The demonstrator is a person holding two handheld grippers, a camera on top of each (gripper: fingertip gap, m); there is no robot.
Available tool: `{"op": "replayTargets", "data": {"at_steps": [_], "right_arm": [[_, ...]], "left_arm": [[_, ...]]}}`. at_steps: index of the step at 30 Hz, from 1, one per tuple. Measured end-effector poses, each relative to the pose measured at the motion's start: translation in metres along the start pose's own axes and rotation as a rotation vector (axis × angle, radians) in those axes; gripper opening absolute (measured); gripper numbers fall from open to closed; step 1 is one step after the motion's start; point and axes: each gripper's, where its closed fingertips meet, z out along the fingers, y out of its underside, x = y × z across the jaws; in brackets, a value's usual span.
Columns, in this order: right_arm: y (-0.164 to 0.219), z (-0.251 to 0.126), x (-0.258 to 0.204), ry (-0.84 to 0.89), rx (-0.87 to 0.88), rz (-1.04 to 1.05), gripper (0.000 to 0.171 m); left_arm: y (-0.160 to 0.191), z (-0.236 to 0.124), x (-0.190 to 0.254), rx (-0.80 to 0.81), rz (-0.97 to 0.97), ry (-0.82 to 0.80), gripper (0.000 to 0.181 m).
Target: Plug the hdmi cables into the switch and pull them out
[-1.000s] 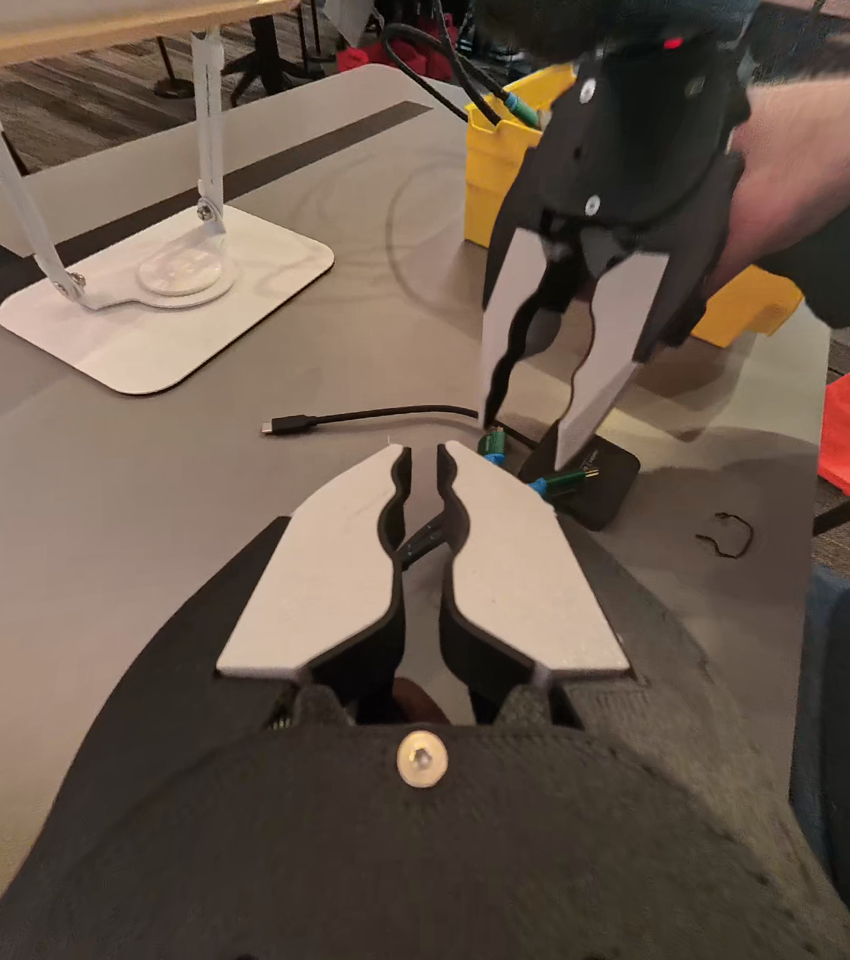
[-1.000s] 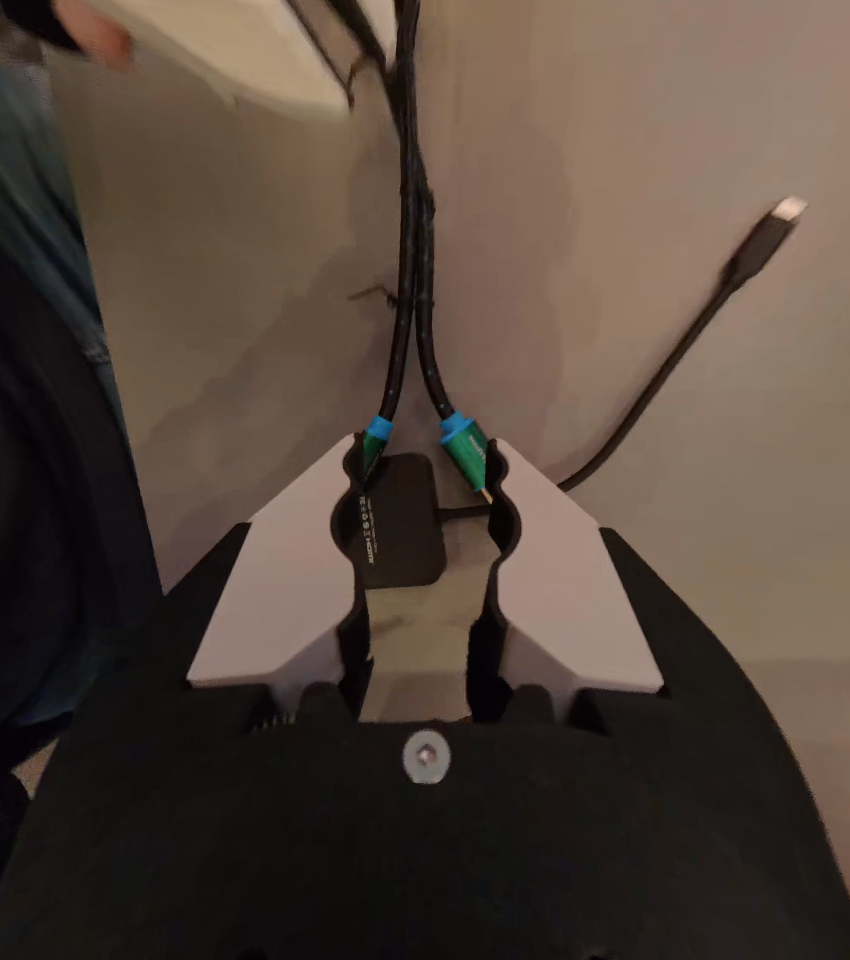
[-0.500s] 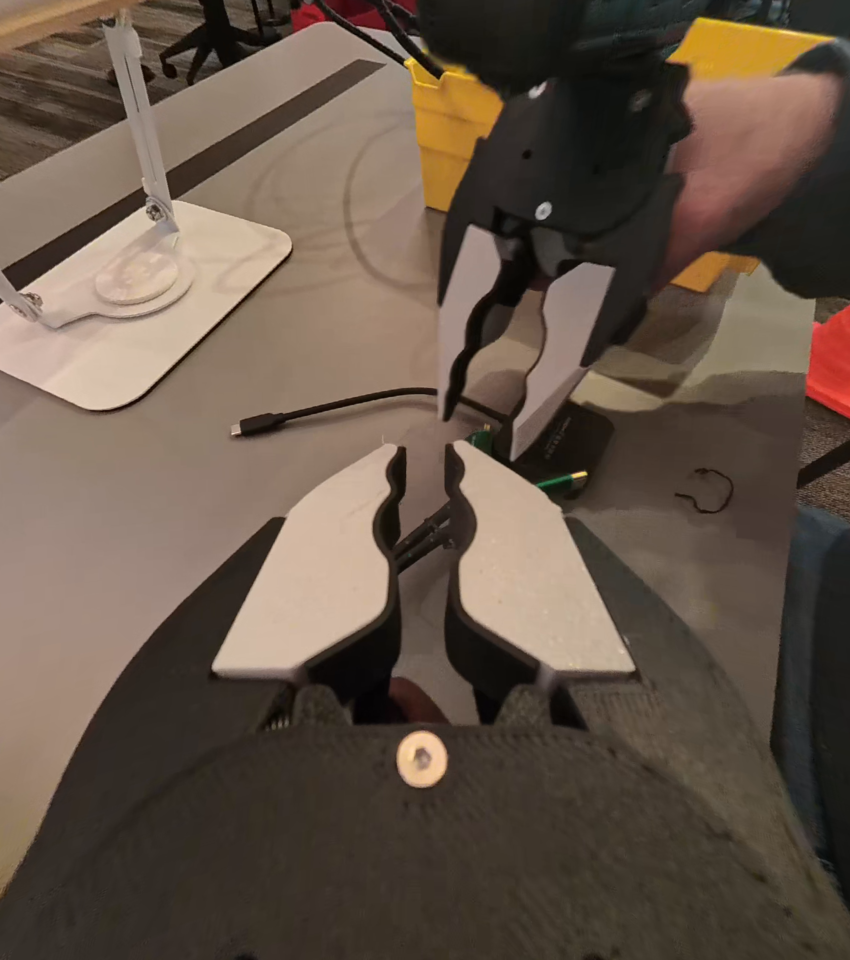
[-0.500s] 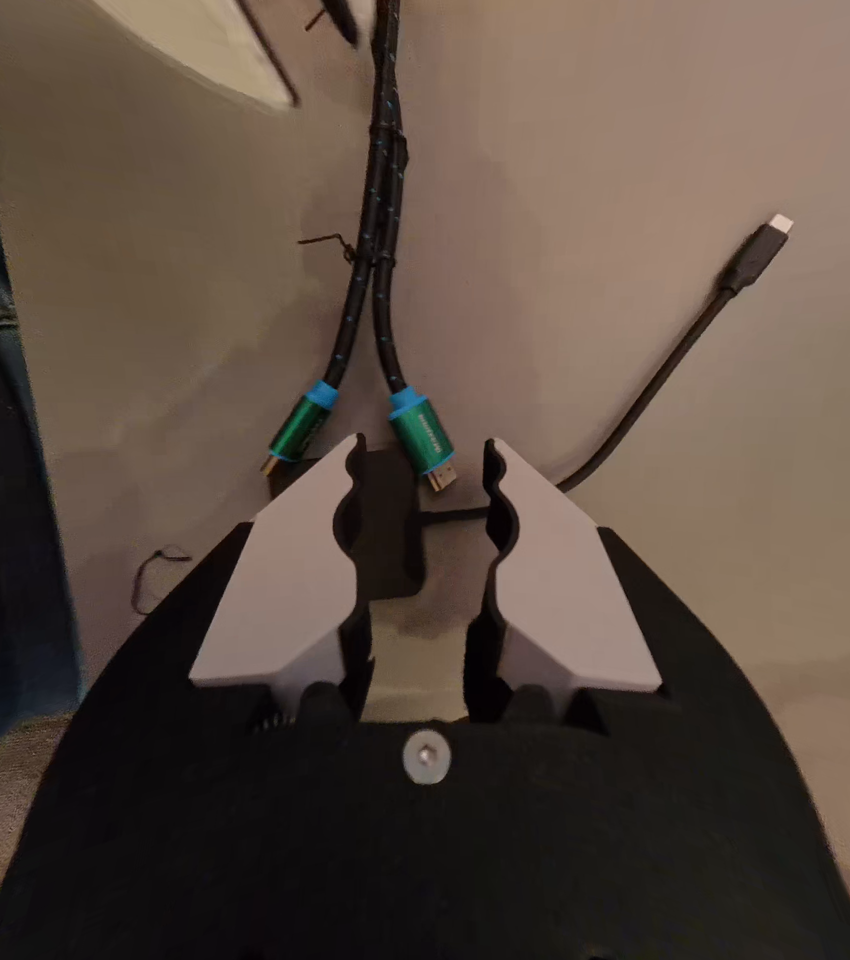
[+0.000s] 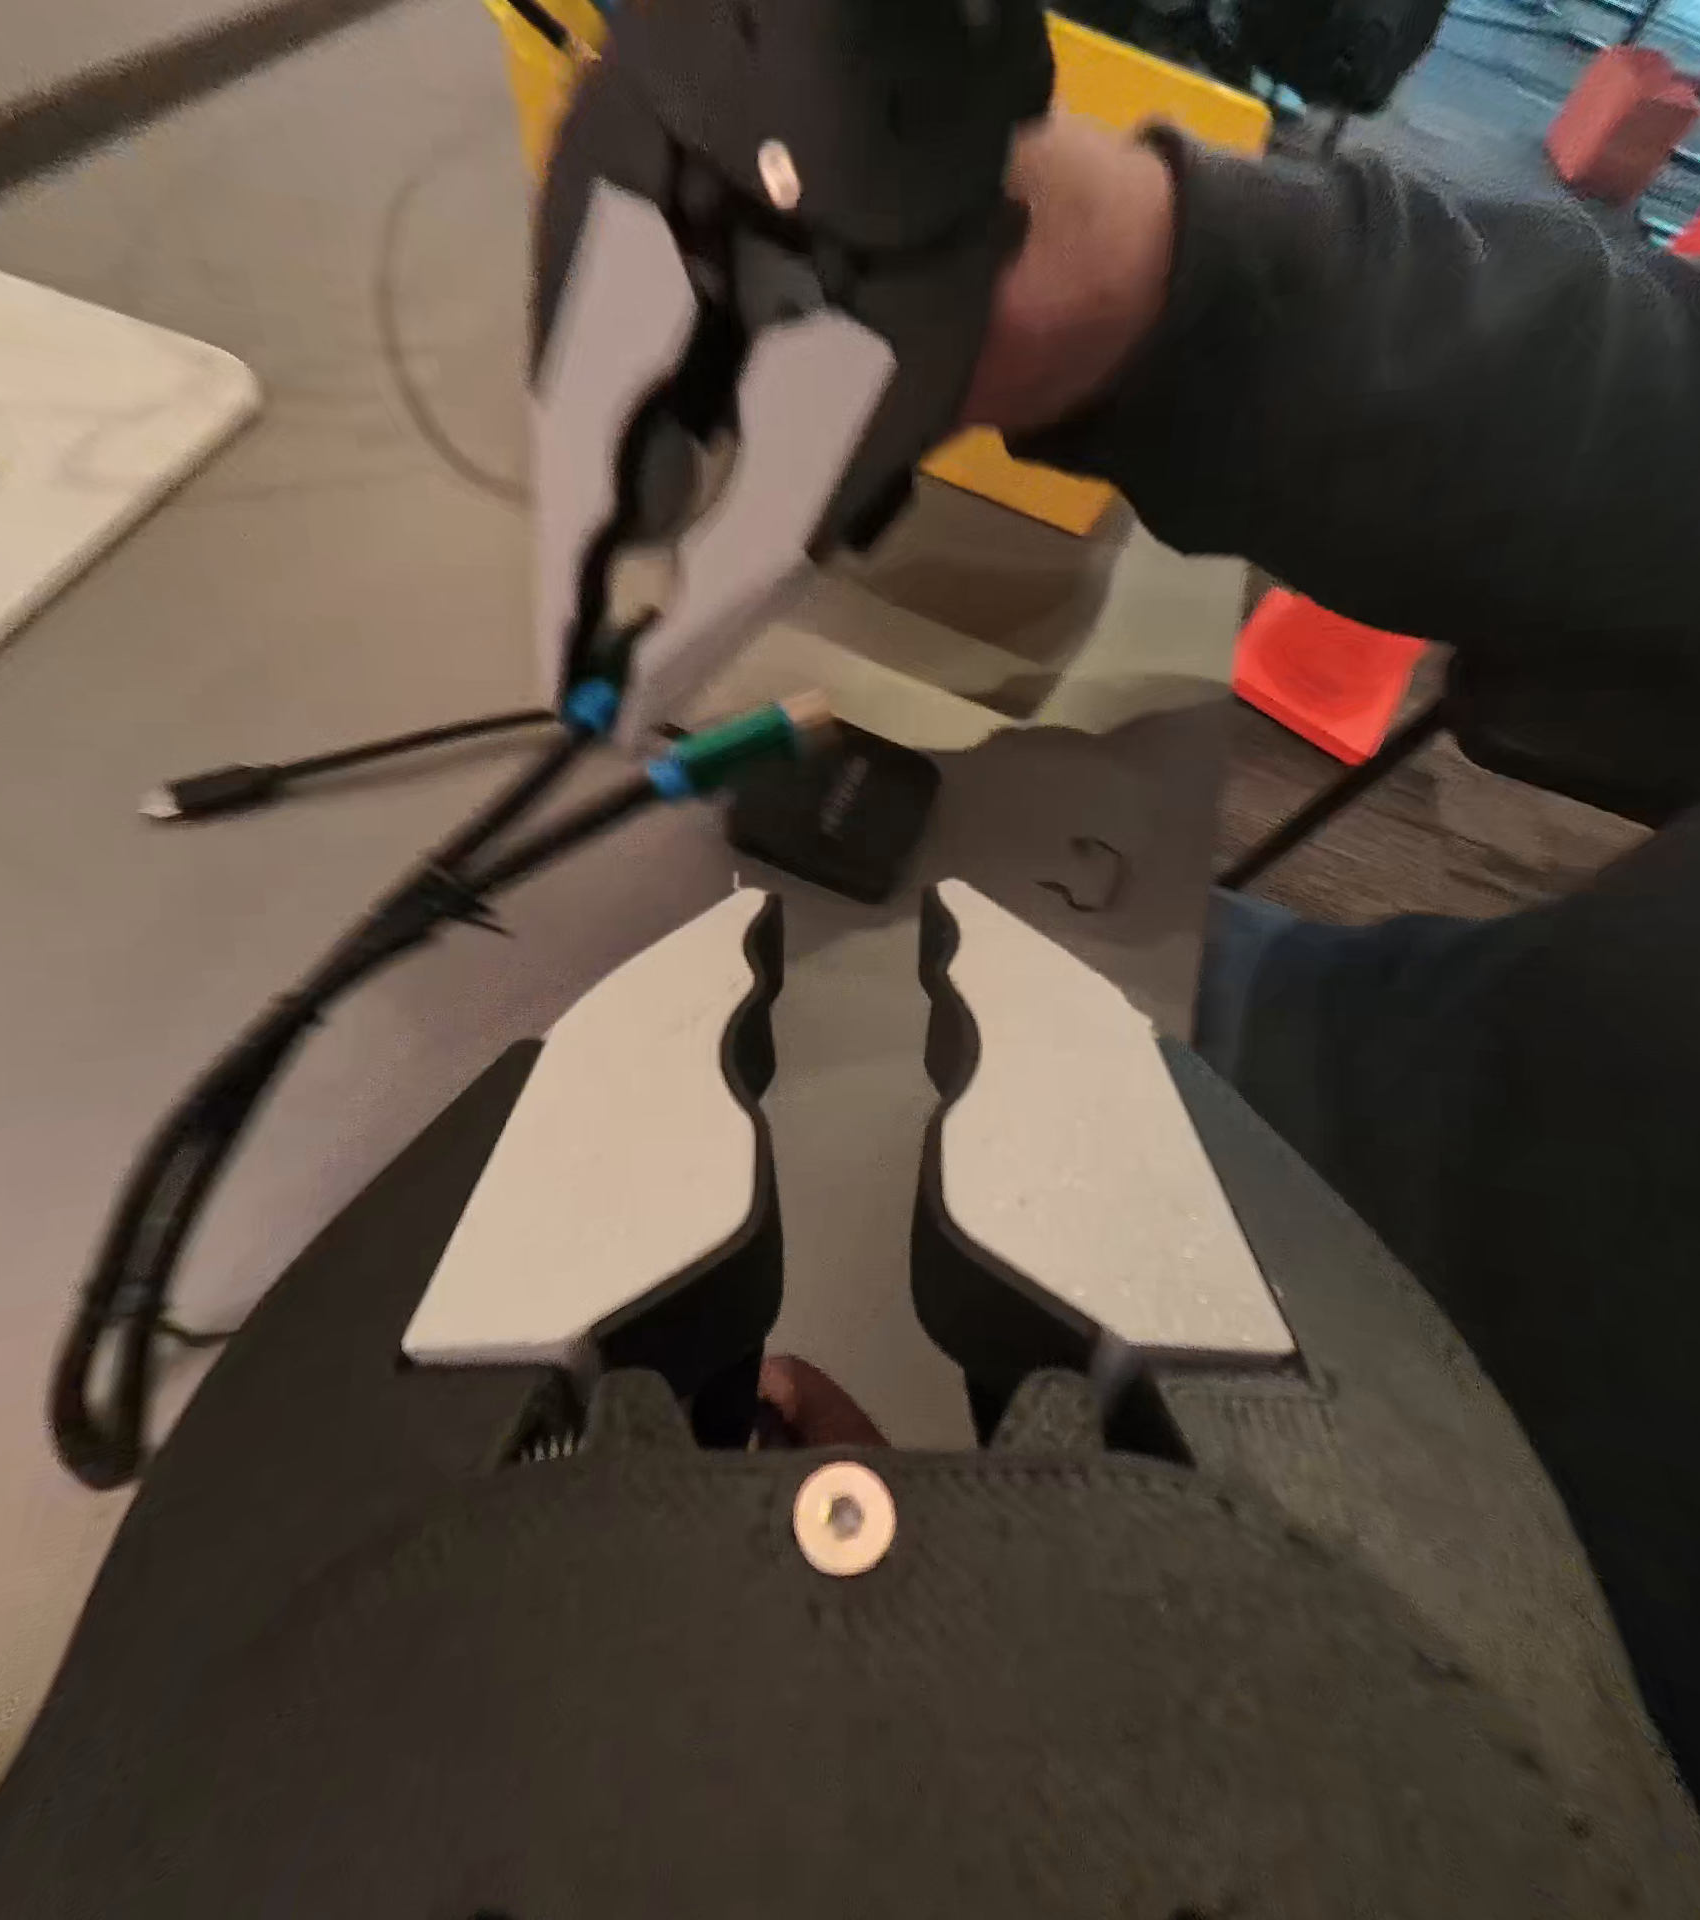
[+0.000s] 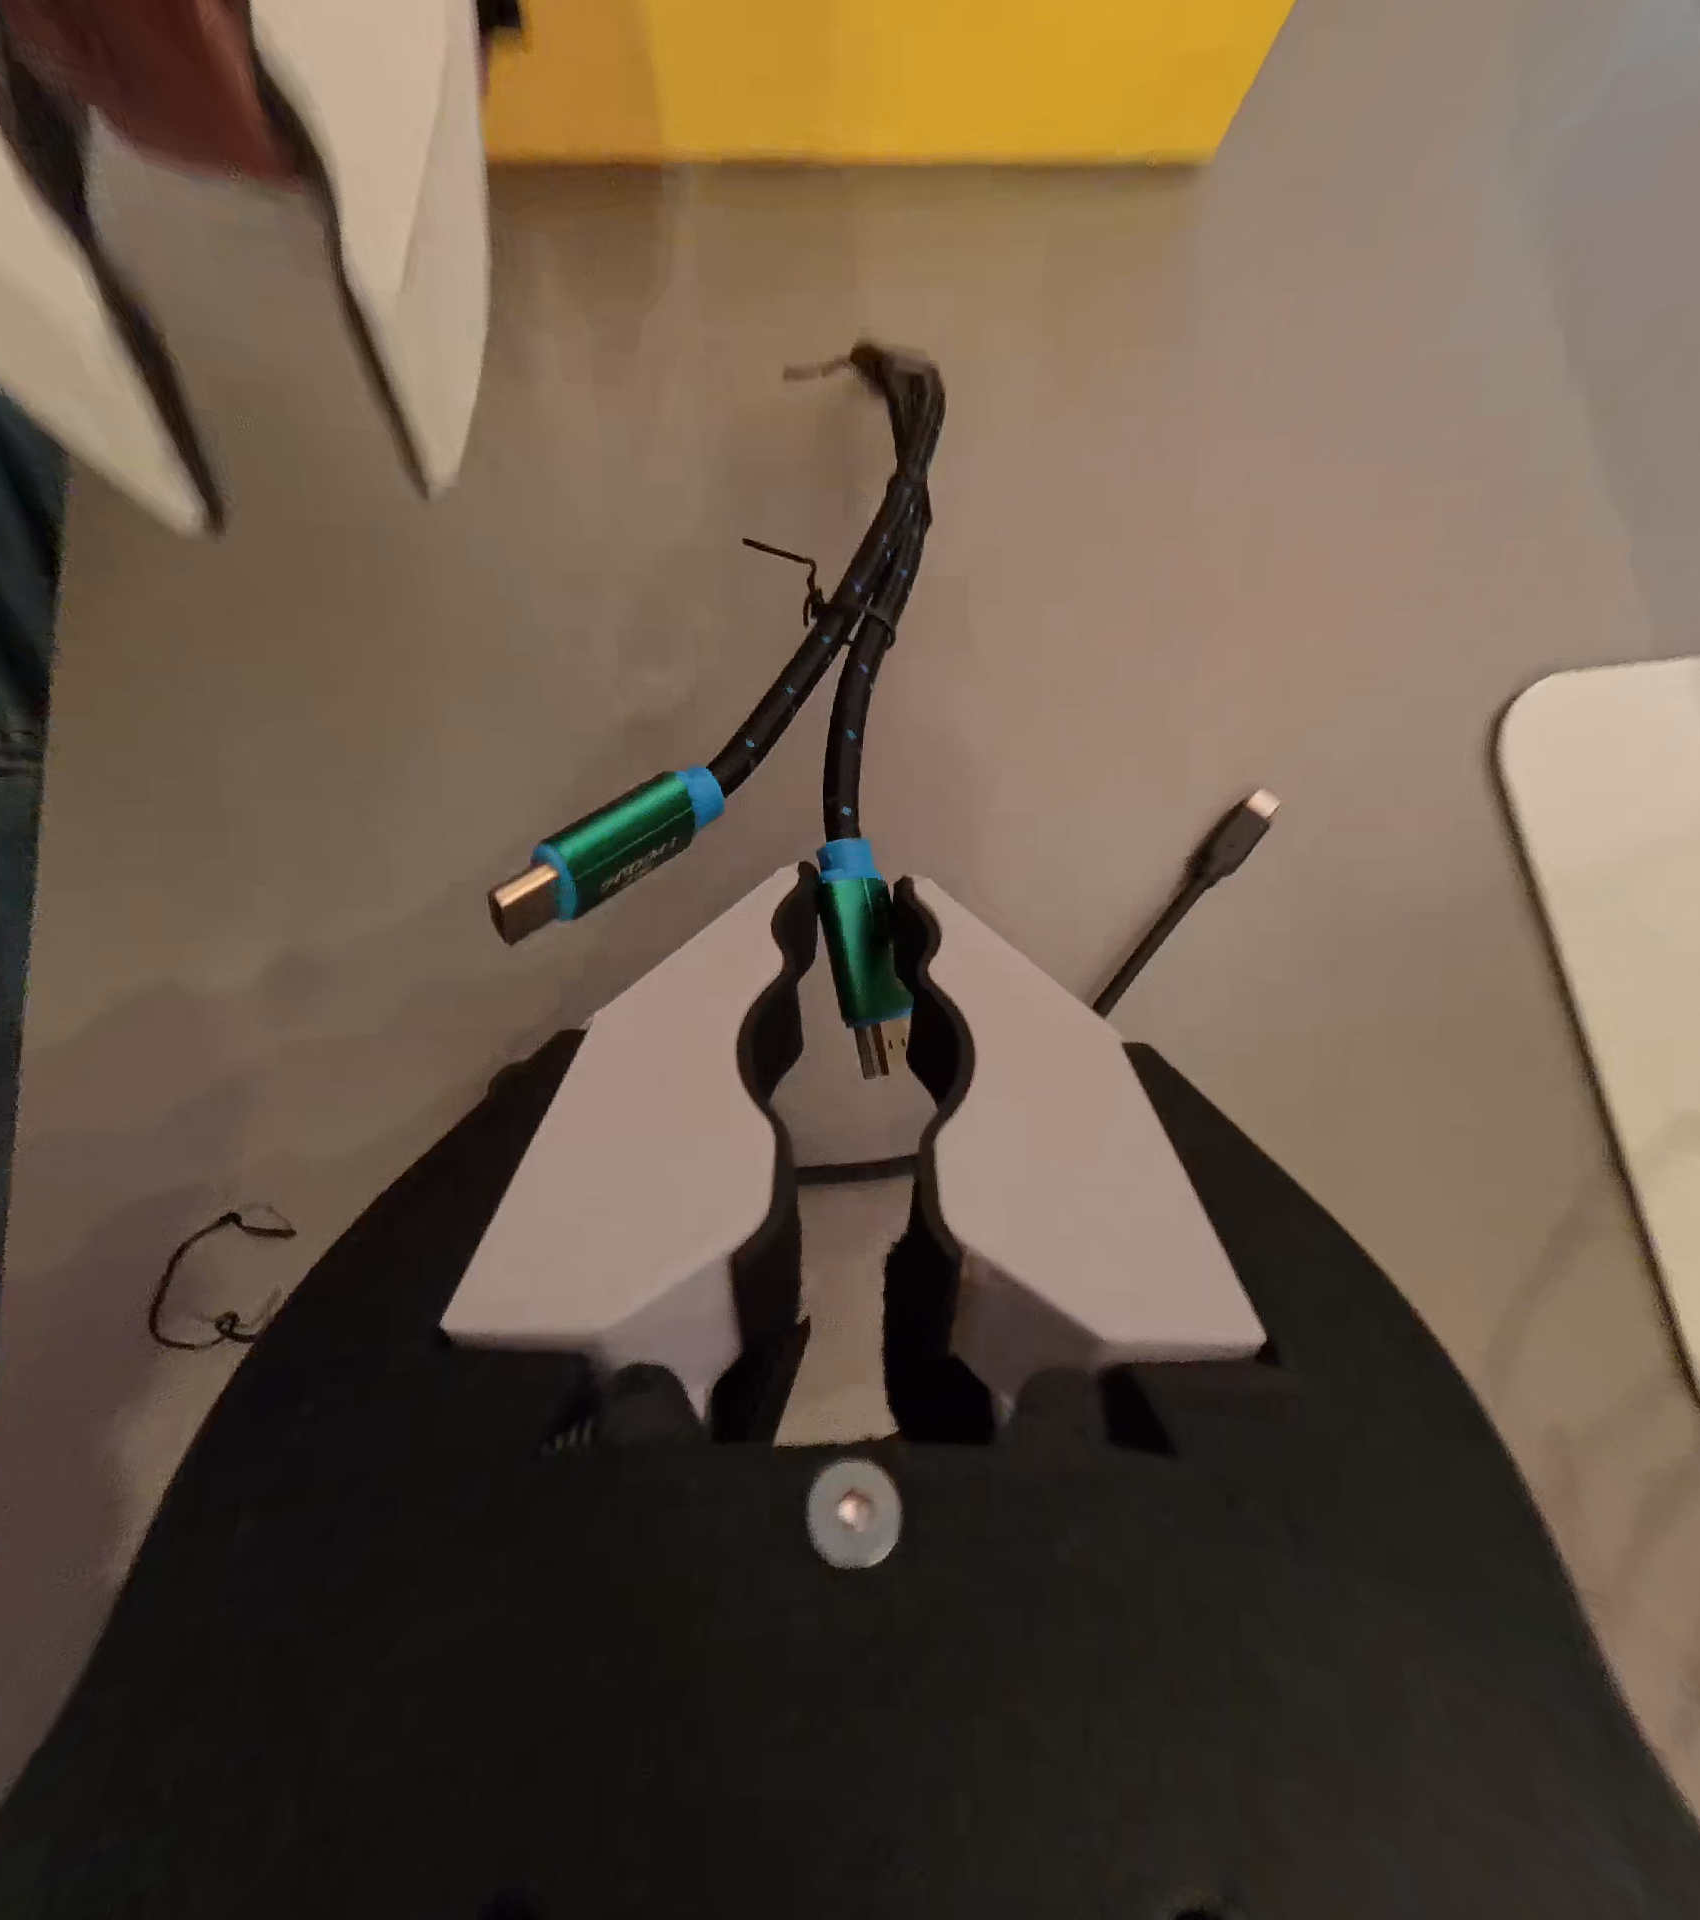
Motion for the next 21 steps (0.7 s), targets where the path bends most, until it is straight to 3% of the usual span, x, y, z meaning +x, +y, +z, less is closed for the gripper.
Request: {"op": "replayTargets", "data": {"at_steps": [5, 8, 11, 17, 21], "right_arm": [[-0.028, -0.012, -0.005, -0.004, 0.081, -0.019, 0.010], [-0.034, -0.011, -0.012, -0.022, 0.103, -0.019, 0.010], [-0.039, -0.013, -0.019, -0.050, 0.142, -0.008, 0.010], [-0.050, -0.022, -0.032, -0.149, 0.224, 0.011, 0.009], [-0.054, -0.027, -0.033, -0.156, 0.242, 0.003, 0.009]], "left_arm": [[0.020, 0.027, 0.011, 0.012, -0.161, 0.025, 0.037], [0.002, 0.038, -0.005, 0.222, -0.368, 0.018, 0.043], [-0.018, 0.035, -0.018, 0.456, -0.556, 0.127, 0.046], [-0.045, 0.022, -0.018, 0.692, -0.583, 0.281, 0.047], [-0.054, 0.020, -0.017, 0.756, -0.625, 0.323, 0.046]]}}
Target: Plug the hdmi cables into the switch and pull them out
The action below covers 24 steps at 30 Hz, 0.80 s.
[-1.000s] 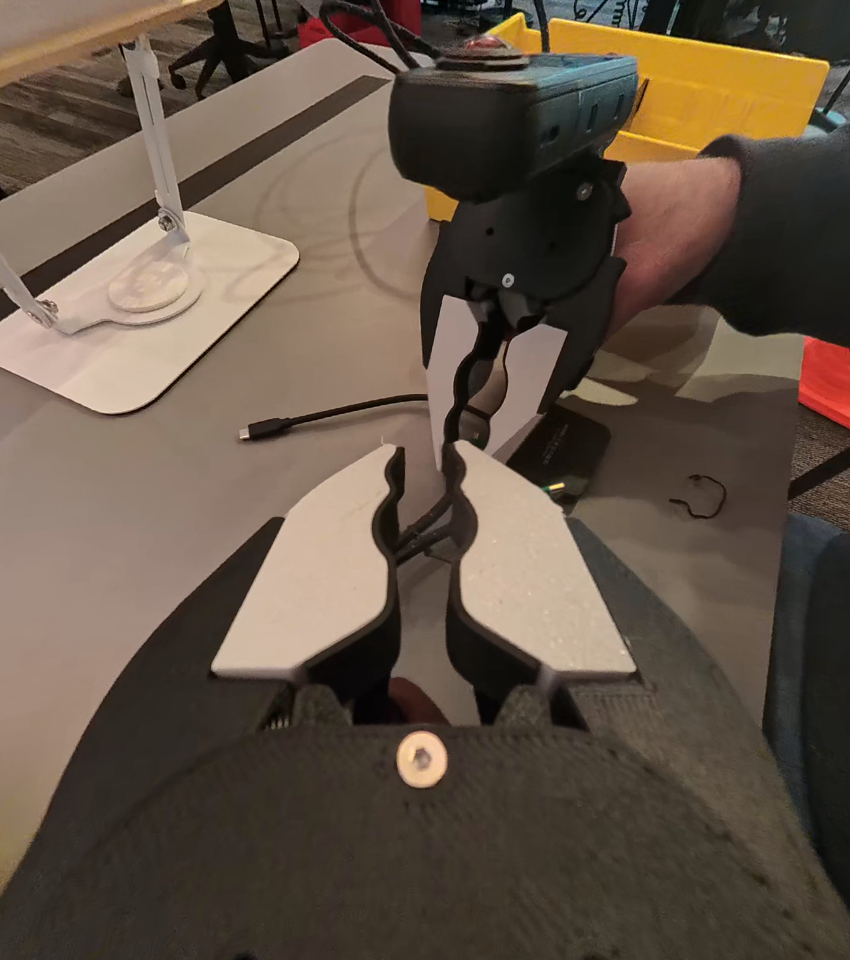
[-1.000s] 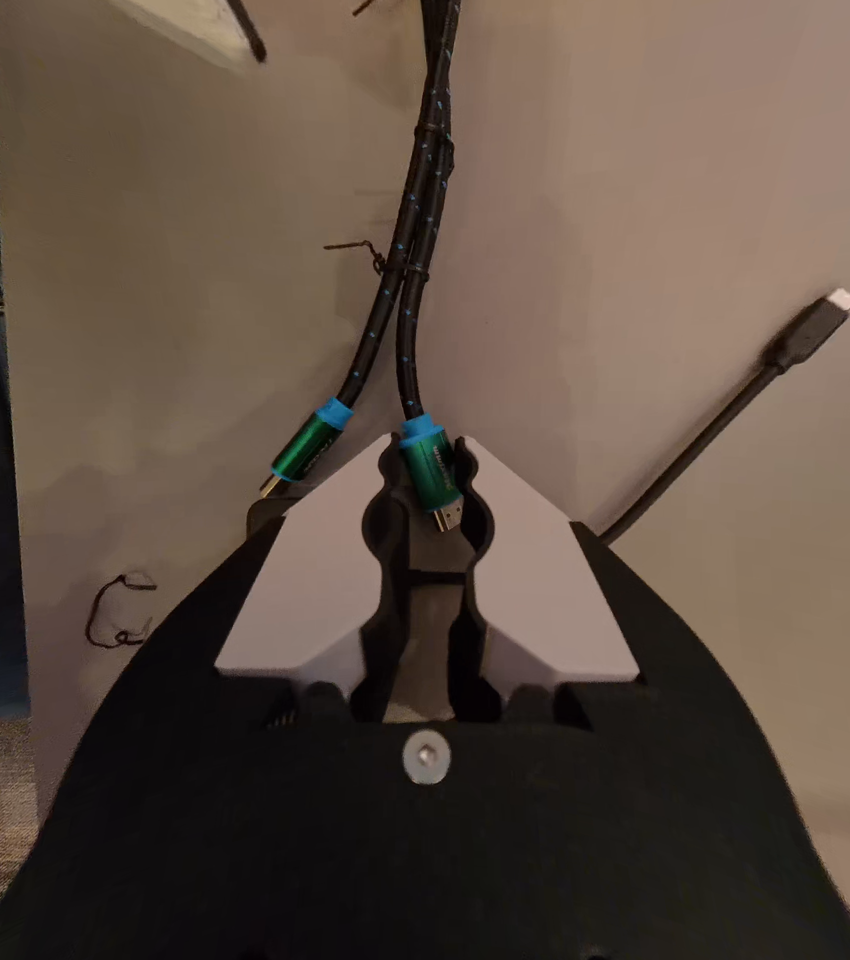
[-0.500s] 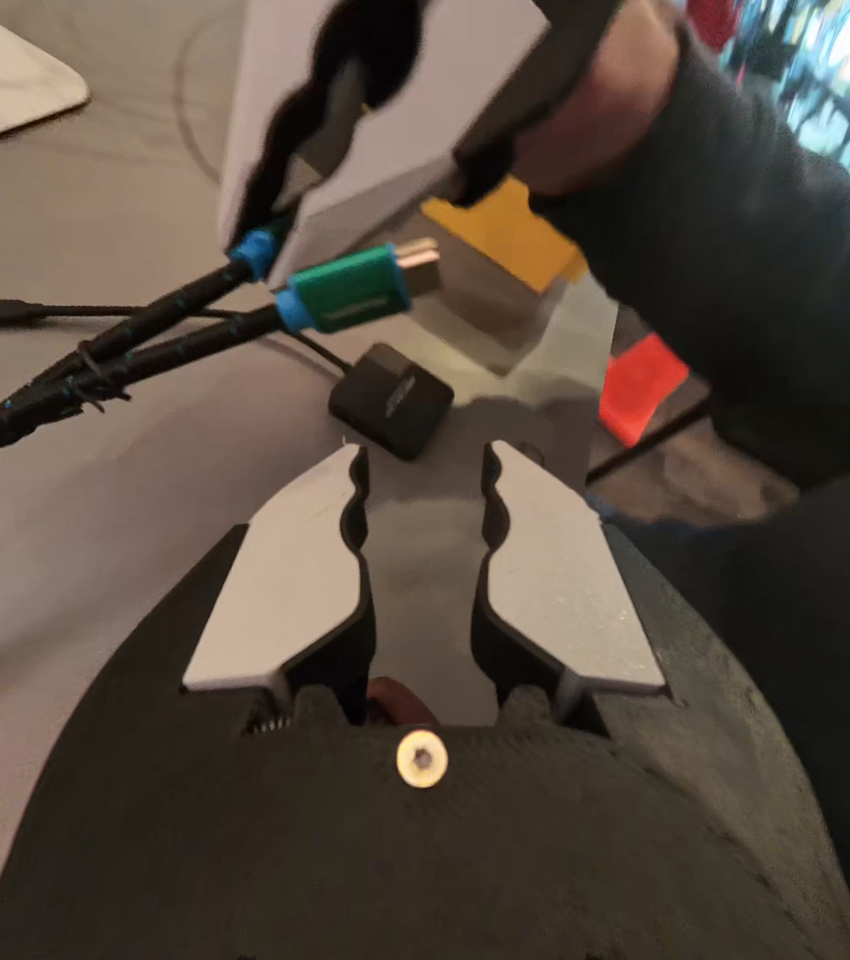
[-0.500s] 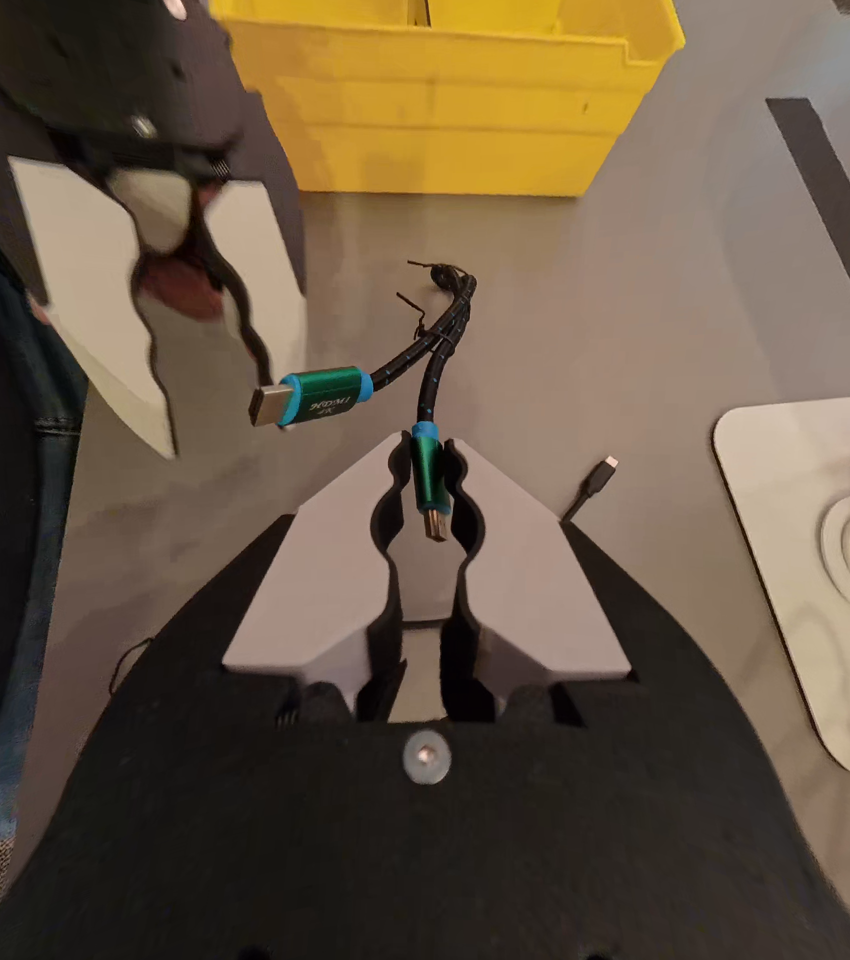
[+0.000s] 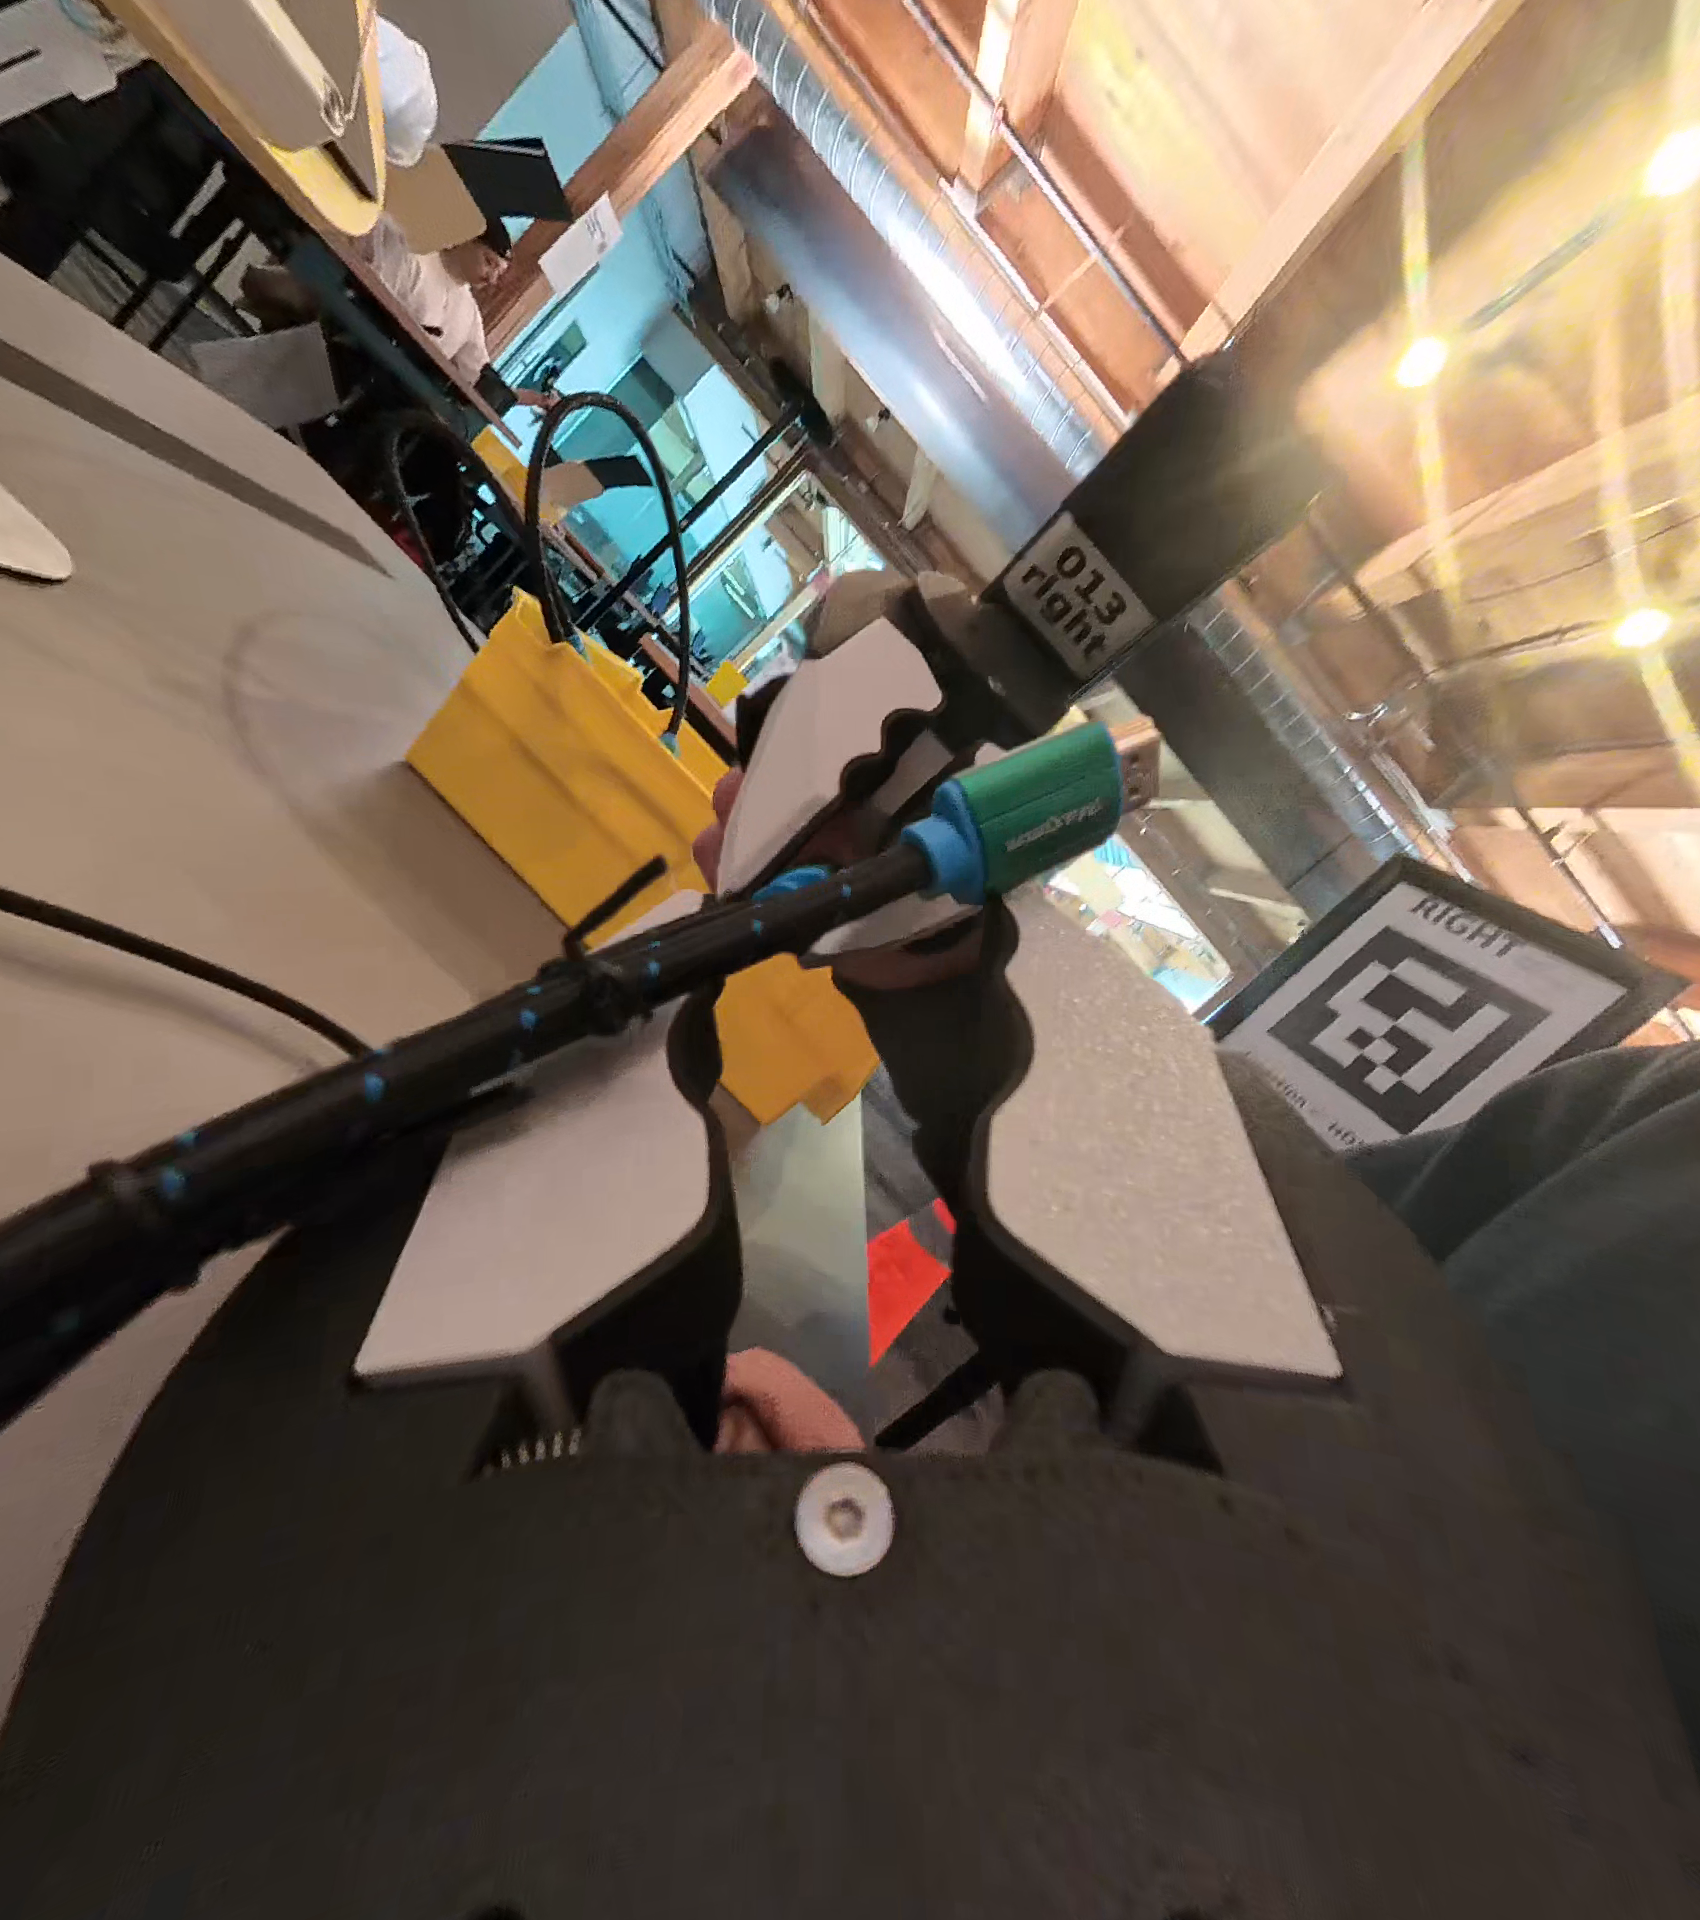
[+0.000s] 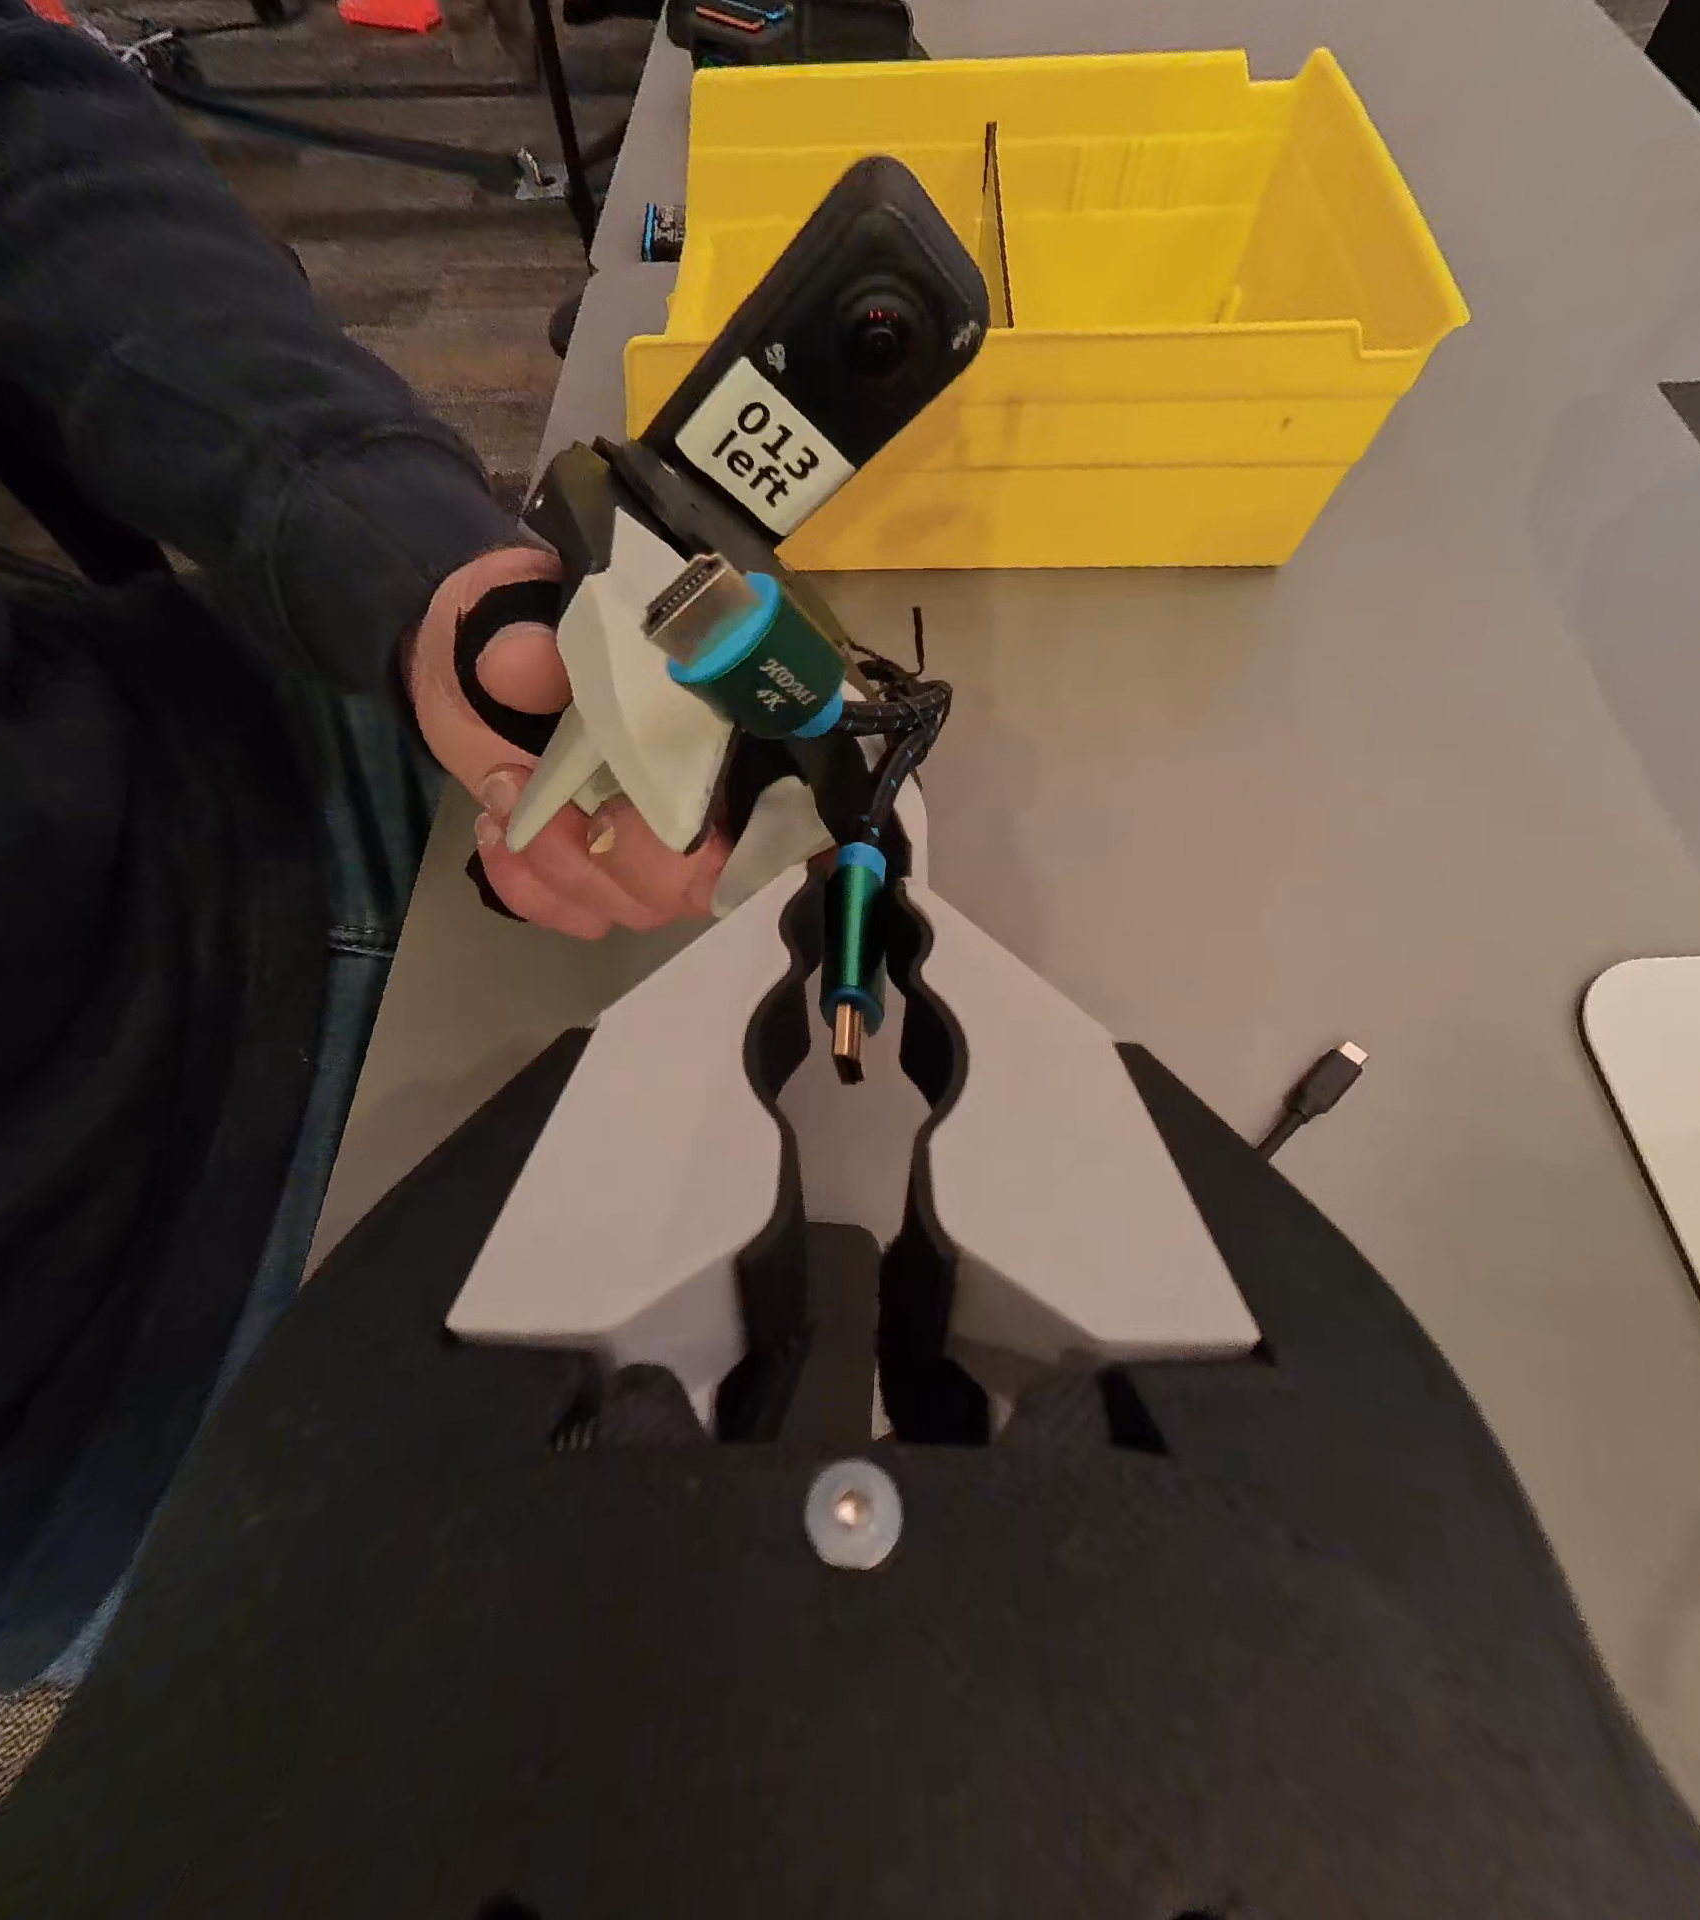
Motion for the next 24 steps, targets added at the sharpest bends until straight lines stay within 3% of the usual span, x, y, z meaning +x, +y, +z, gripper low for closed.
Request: {"op": "replayTargets", "data": {"at_steps": [4, 24], "right_arm": [[-0.006, -0.001, -0.005, 0.000, 0.010, -0.032, 0.009], [-0.028, -0.016, -0.011, 0.238, -0.107, -0.395, 0.010]], "left_arm": [[-0.005, -0.001, 0.001, 0.033, -0.013, 0.001, 0.031], [-0.015, -0.001, 0.029, -0.078, 0.136, 0.064, 0.029]]}}
